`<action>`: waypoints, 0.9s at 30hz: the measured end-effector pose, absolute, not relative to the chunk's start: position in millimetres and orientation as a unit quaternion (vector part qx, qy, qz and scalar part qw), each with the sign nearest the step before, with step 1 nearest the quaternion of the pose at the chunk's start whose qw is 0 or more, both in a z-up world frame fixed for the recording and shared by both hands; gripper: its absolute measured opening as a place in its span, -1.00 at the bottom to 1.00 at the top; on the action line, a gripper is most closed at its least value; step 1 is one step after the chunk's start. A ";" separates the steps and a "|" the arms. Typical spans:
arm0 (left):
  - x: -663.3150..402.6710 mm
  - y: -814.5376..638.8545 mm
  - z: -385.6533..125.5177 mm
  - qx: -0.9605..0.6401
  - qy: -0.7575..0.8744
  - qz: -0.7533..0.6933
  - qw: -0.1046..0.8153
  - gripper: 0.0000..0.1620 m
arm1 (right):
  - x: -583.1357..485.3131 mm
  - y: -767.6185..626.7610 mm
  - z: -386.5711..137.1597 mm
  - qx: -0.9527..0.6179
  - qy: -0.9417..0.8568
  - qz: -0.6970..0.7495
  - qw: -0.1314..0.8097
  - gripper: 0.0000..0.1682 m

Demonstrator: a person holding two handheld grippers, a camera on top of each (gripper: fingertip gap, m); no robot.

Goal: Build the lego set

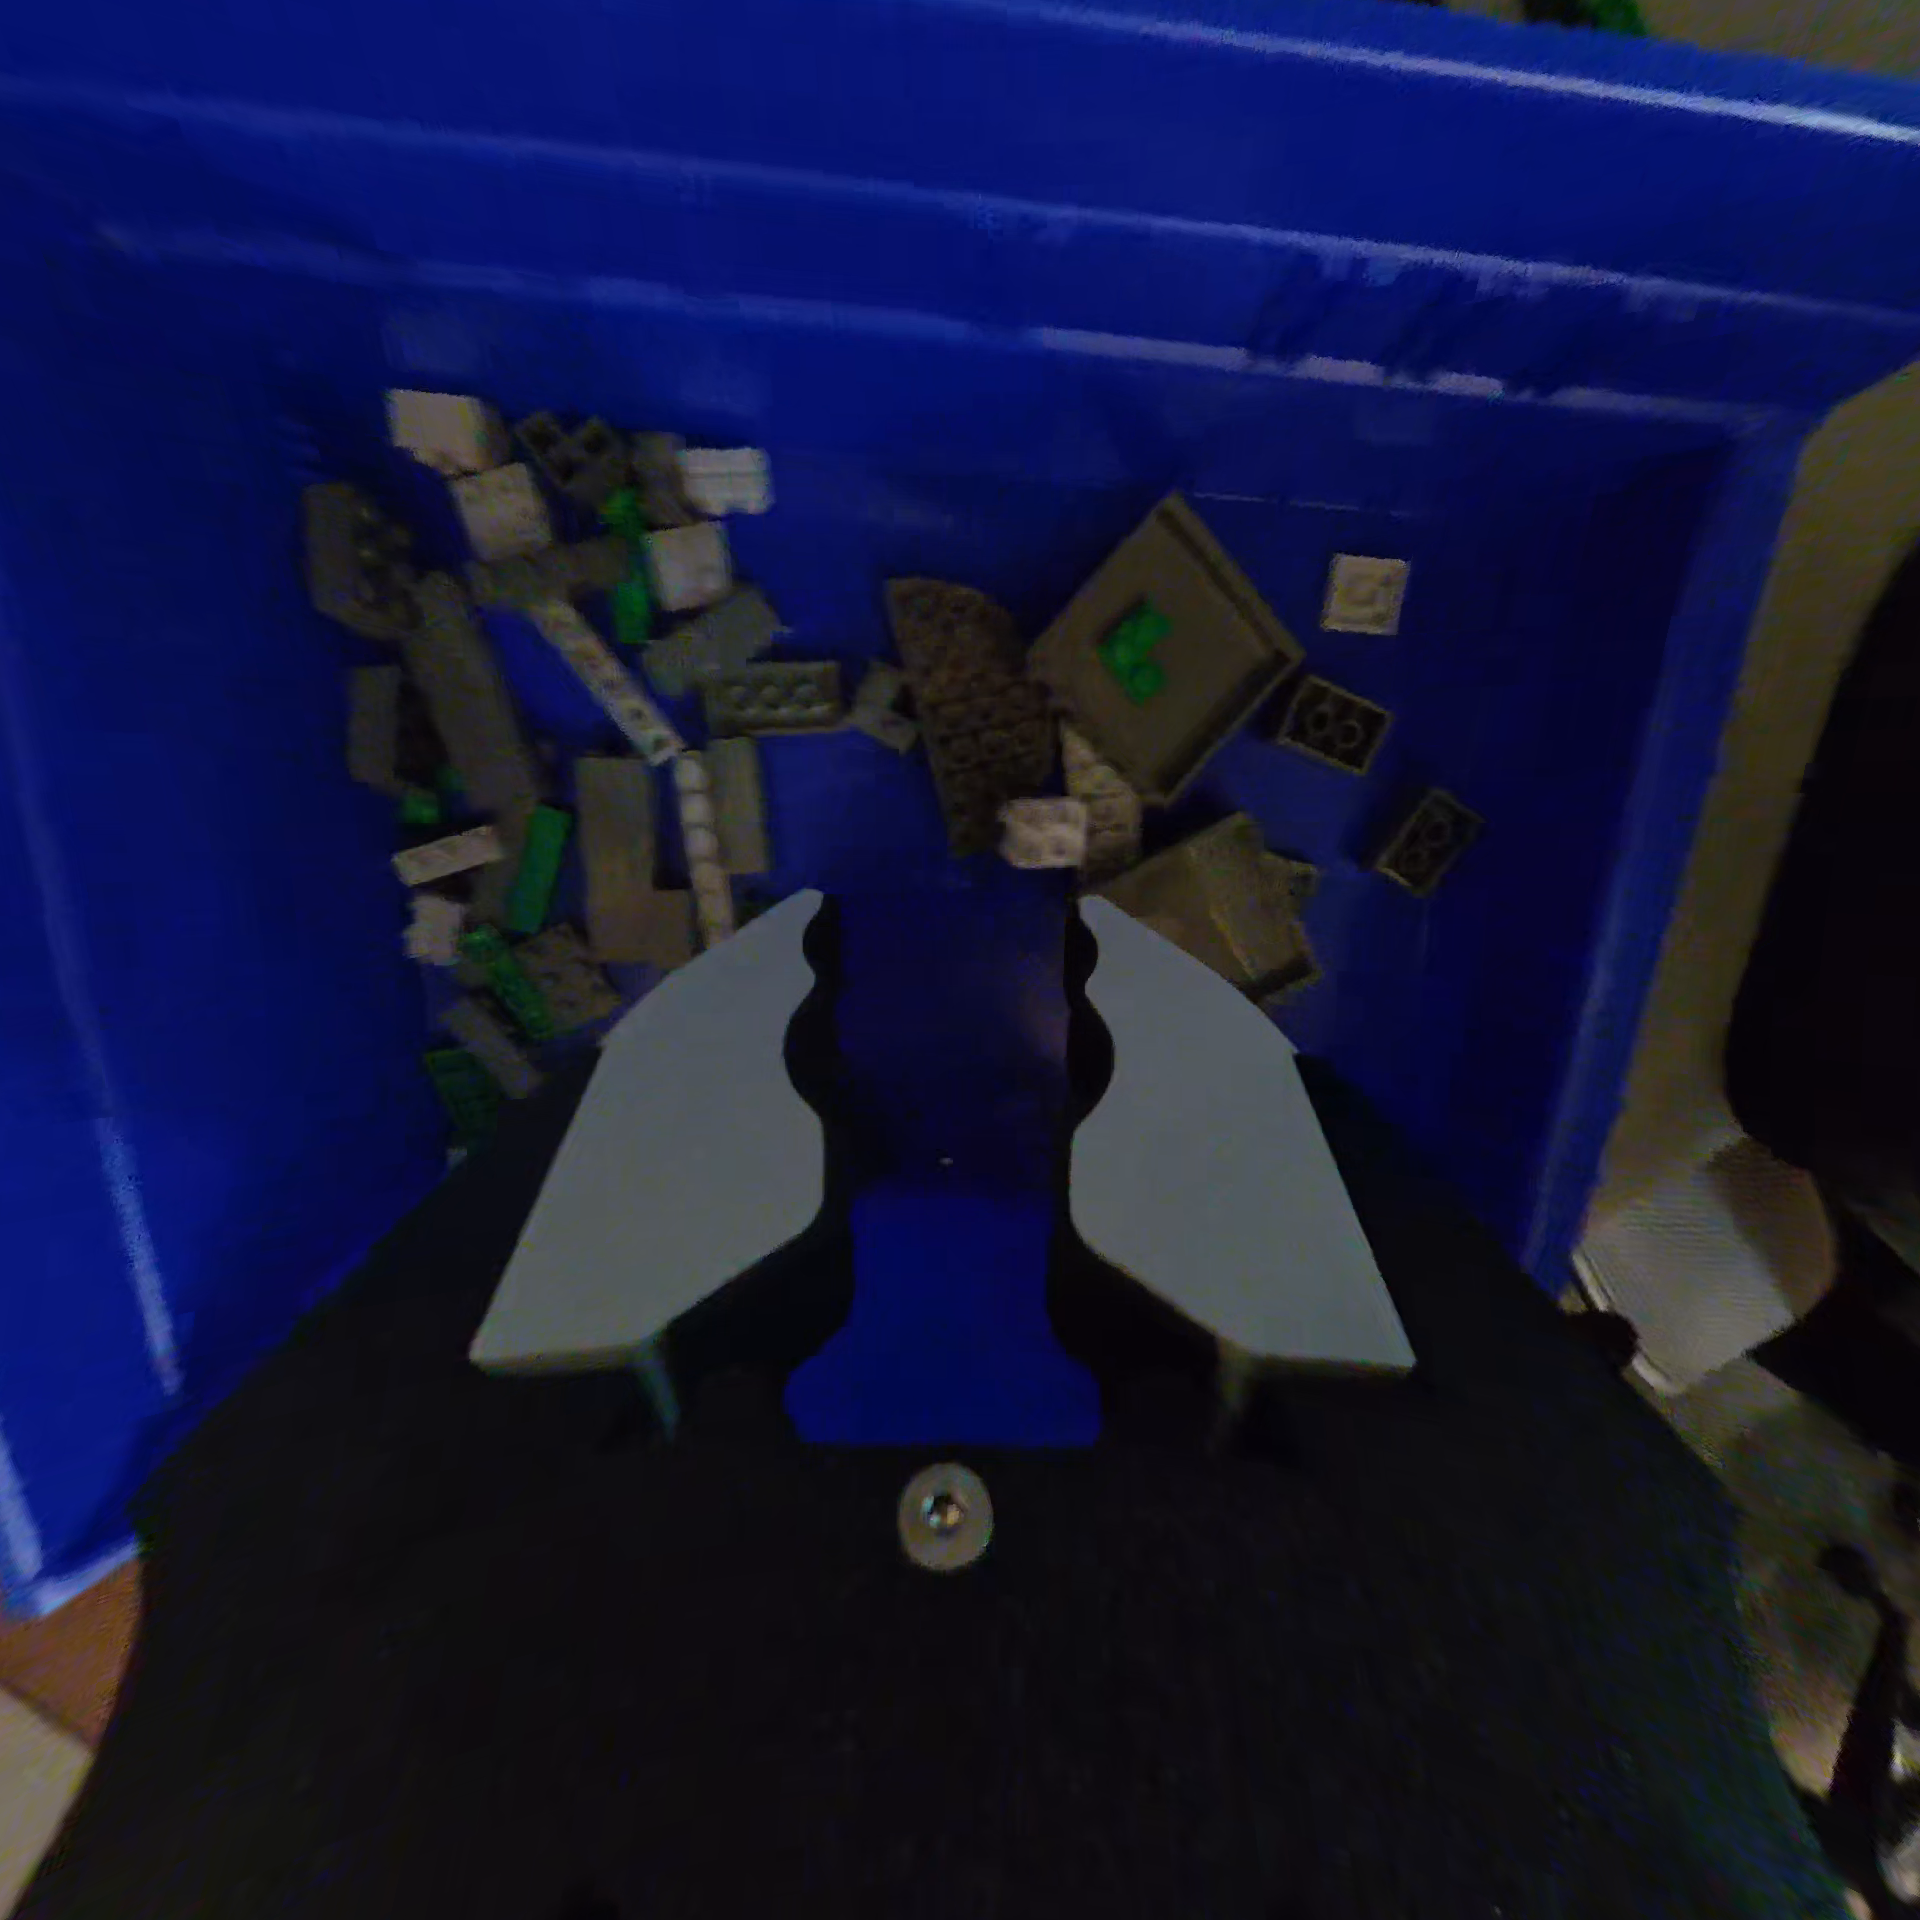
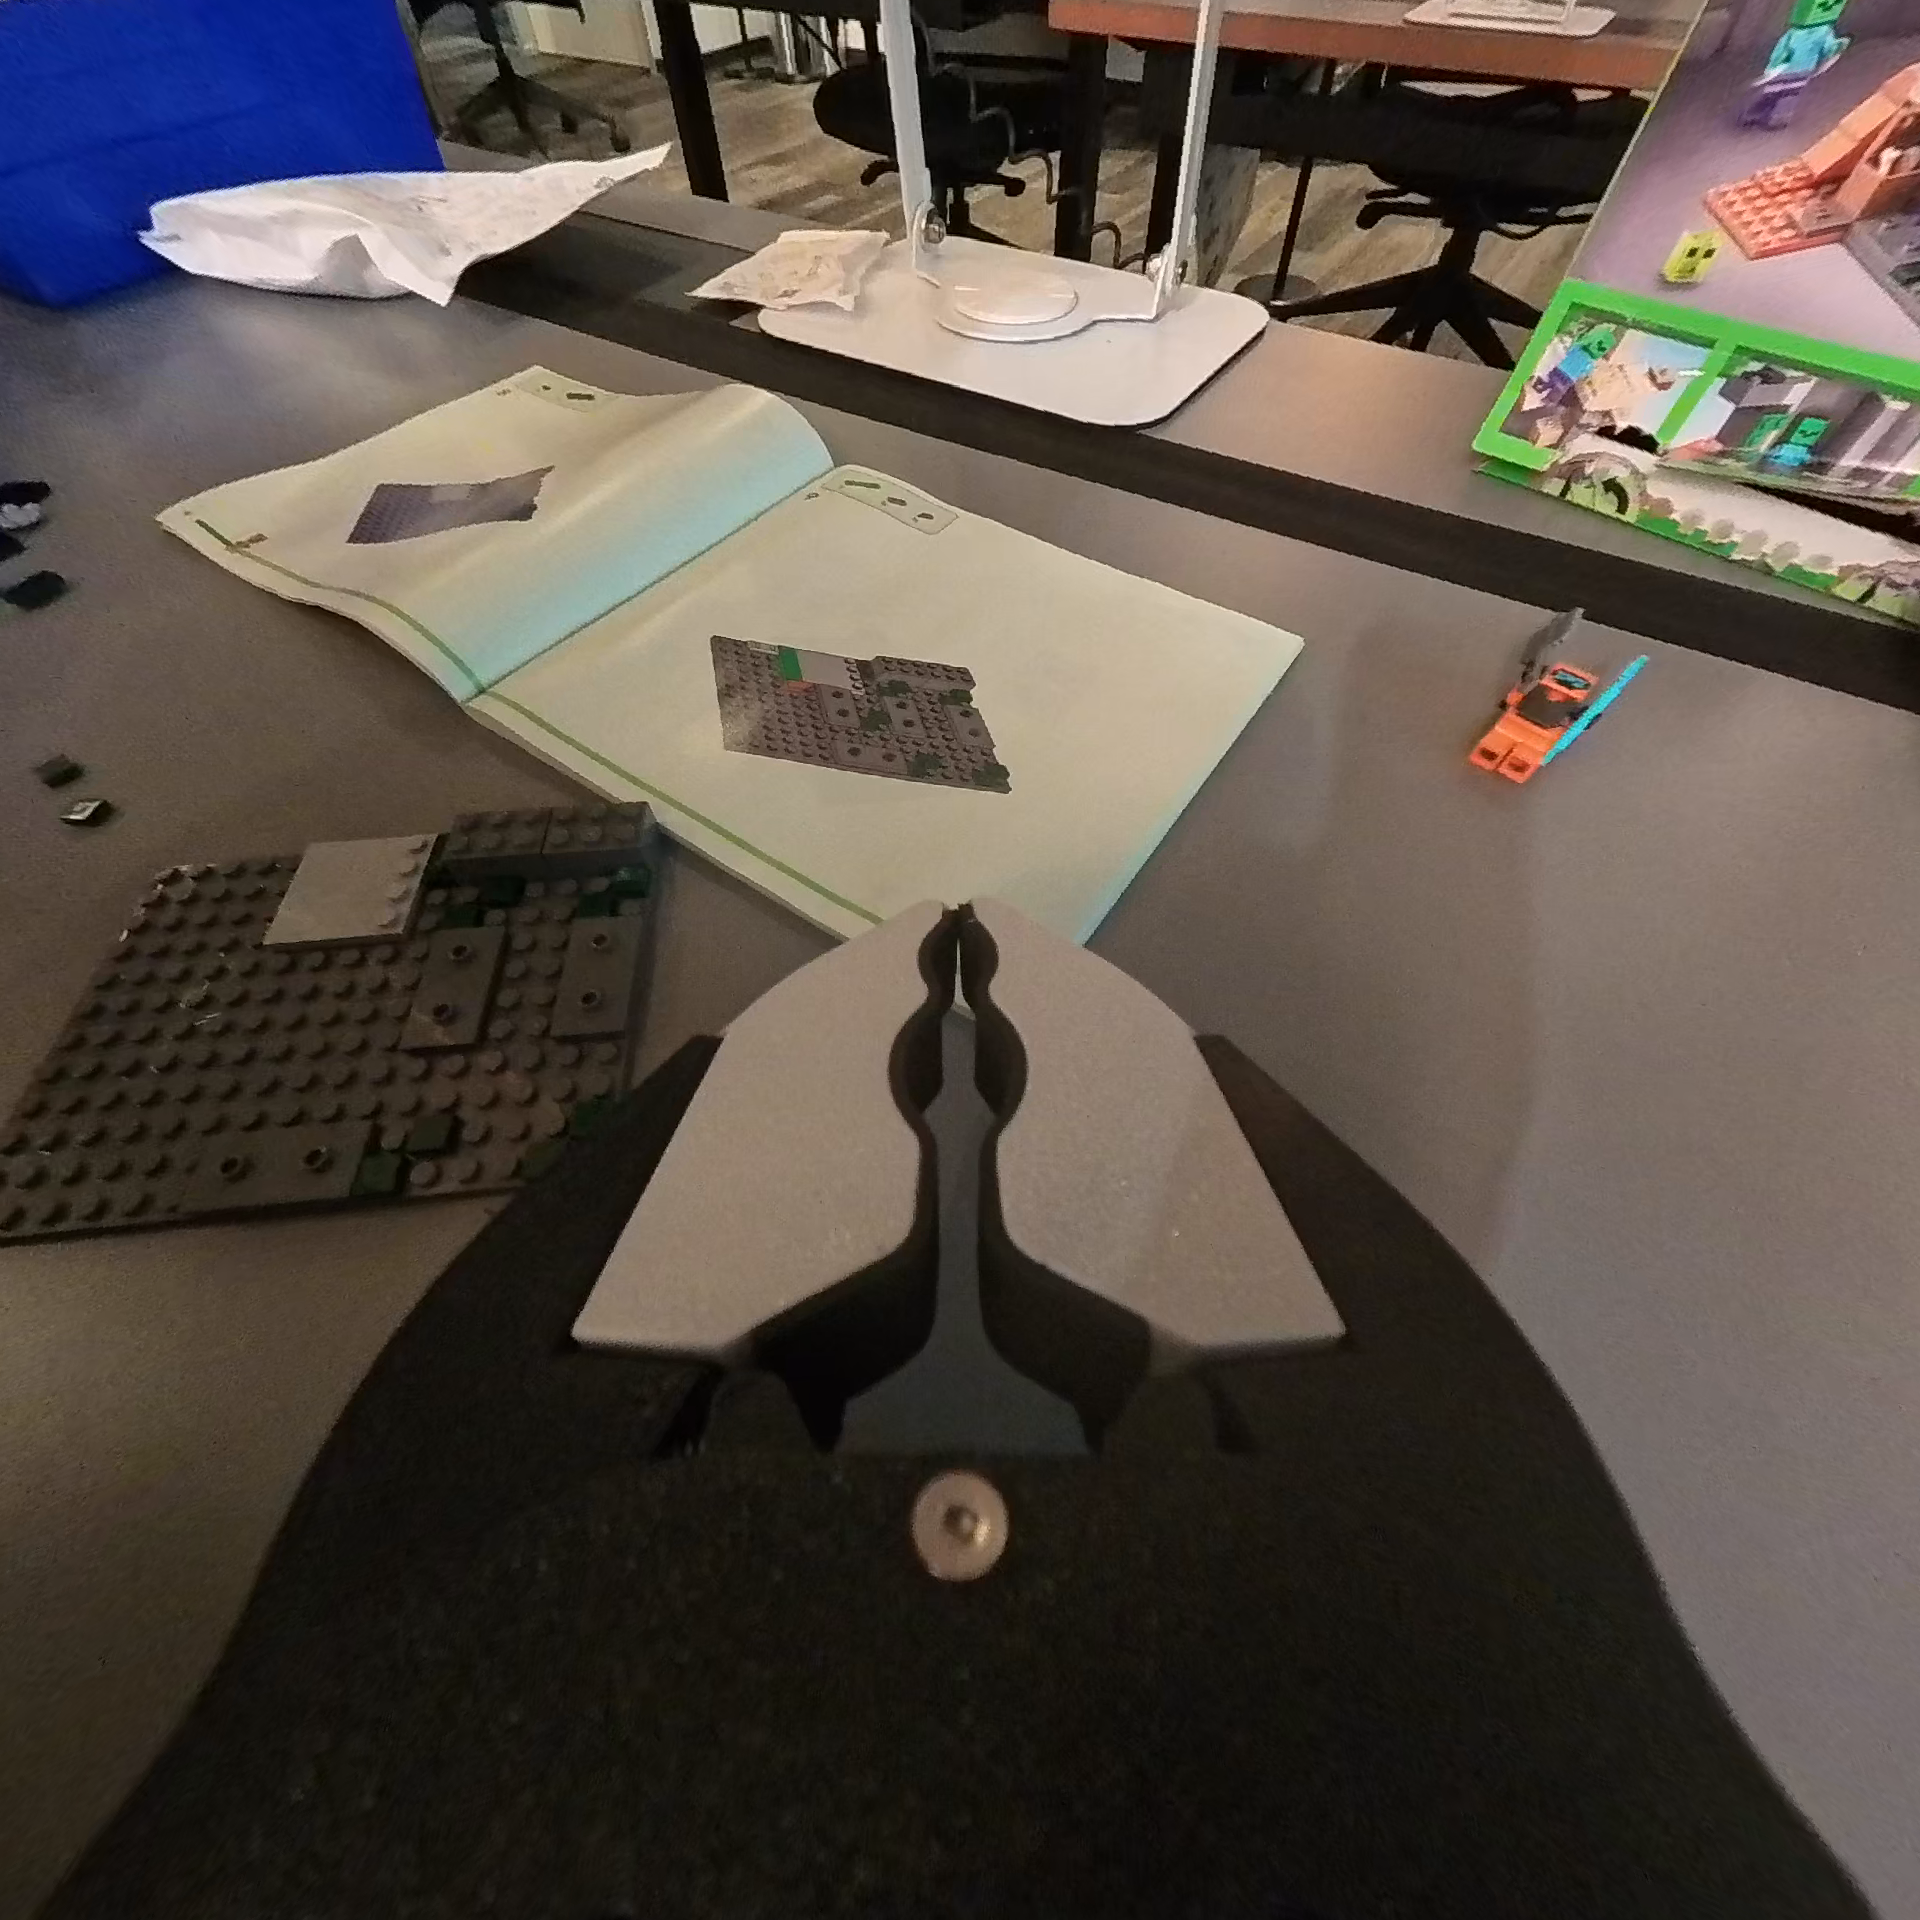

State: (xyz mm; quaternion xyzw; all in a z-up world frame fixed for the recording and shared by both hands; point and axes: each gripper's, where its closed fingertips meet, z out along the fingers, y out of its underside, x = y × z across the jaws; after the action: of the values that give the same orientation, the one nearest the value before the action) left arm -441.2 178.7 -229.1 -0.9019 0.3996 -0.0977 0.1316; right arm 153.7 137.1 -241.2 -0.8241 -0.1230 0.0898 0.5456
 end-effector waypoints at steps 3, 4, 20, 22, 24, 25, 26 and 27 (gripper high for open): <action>-462.5 210.0 -233.2 -0.921 0.354 -0.054 0.154 -0.51 | 153.1 137.0 -241.2 -0.824 -0.124 0.090 0.546 -1.00; -467.6 219.6 -236.0 -0.925 0.341 -0.044 0.160 -0.52 | 153.0 136.9 -241.1 -0.824 -0.124 0.090 0.546 -1.00; -486.7 268.4 -285.7 -0.963 0.240 0.005 0.125 -0.62 | 154.5 135.9 -240.7 -0.823 -0.120 0.096 0.547 -1.00; -490.7 271.2 -286.5 -0.960 0.246 0.023 0.130 -0.68 | 155.4 135.9 -240.6 -0.823 -0.118 0.096 0.547 -1.00; -488.7 269.9 -283.9 -0.960 0.247 0.016 0.132 -0.73 | 156.0 136.2 -240.7 -0.824 -0.116 0.097 0.547 -1.00; -488.3 268.7 -280.0 -0.959 0.249 0.015 0.135 -0.76 | 156.1 136.3 -240.9 -0.824 -0.115 0.097 0.546 -1.00; -488.3 266.7 -274.2 -0.957 0.254 0.017 0.139 -0.79 | 156.2 136.3 -241.0 -0.824 -0.115 0.096 0.546 -1.00; -487.5 264.5 -266.4 -0.955 0.258 0.016 0.147 -0.78 | 156.2 136.5 -241.2 -0.824 -0.115 0.096 0.546 -1.00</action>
State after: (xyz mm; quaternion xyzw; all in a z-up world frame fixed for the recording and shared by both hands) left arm -487.5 264.5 -266.4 -0.9547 0.2584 0.0162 0.1468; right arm 156.2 136.5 -241.2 -0.8243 -0.1154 0.0957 0.5460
